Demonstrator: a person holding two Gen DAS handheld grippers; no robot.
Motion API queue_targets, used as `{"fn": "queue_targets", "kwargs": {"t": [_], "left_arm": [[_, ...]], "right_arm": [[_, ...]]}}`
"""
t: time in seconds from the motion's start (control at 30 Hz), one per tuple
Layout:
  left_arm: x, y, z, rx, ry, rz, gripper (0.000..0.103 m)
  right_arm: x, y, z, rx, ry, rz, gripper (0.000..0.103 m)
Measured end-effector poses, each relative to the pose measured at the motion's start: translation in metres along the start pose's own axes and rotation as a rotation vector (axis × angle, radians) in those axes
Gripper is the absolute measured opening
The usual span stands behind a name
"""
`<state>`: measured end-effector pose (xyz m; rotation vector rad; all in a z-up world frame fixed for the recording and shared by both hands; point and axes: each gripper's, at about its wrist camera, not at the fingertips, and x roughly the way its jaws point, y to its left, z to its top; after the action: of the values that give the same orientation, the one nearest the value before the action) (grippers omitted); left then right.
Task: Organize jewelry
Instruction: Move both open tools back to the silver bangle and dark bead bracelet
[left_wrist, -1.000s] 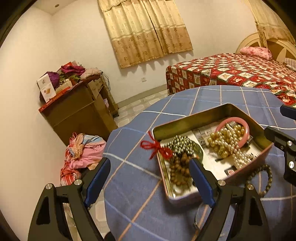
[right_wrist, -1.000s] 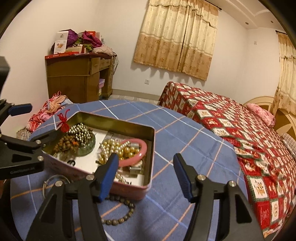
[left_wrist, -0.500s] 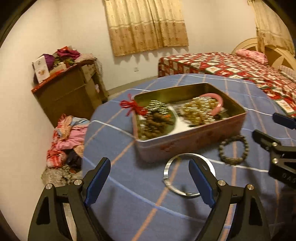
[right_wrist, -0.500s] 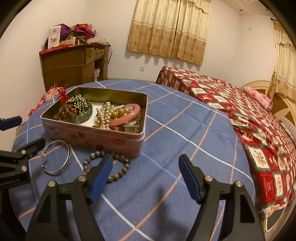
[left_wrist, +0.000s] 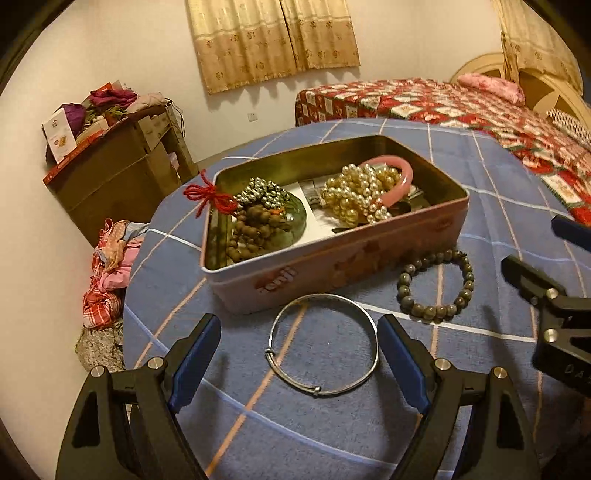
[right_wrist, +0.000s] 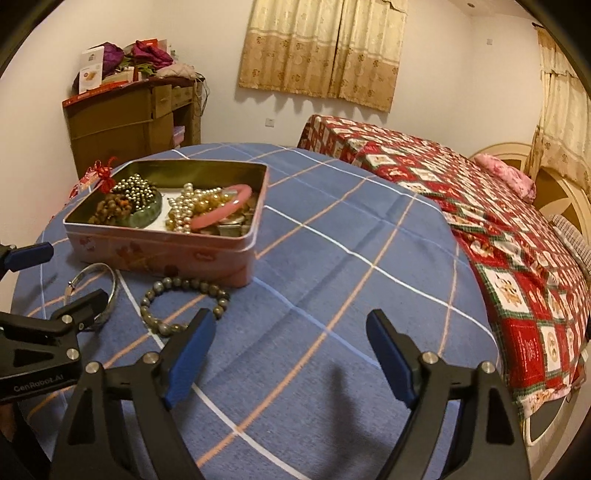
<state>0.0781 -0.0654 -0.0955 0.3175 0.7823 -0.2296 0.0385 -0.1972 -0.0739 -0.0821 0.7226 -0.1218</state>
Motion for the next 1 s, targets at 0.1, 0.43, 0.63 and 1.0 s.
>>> {"fn": "queue_targets", "kwargs": {"t": [0.1, 0.43, 0.63, 1.0], "left_arm": [[0.008, -0.003, 0.000, 0.013, 0.032, 0.007, 0.087], [0.009, 0.021, -0.011, -0.044, 0.017, -0.092, 0.075], [0.006, 0.029, -0.015, -0.034, 0.009, -0.098, 0.070], [0.005, 0.040, -0.018, -0.044, 0.000, -0.124, 0.070]], "right_arm": [[0.000, -0.001, -0.001, 0.012, 0.000, 0.005, 0.088], [-0.001, 0.012, 0.003, -0.006, -0.001, 0.038, 0.088], [0.007, 0.032, 0.012, -0.034, 0.038, 0.104, 0.088], [0.033, 0.046, 0.017, -0.070, 0.166, 0.189, 0.087]]}}
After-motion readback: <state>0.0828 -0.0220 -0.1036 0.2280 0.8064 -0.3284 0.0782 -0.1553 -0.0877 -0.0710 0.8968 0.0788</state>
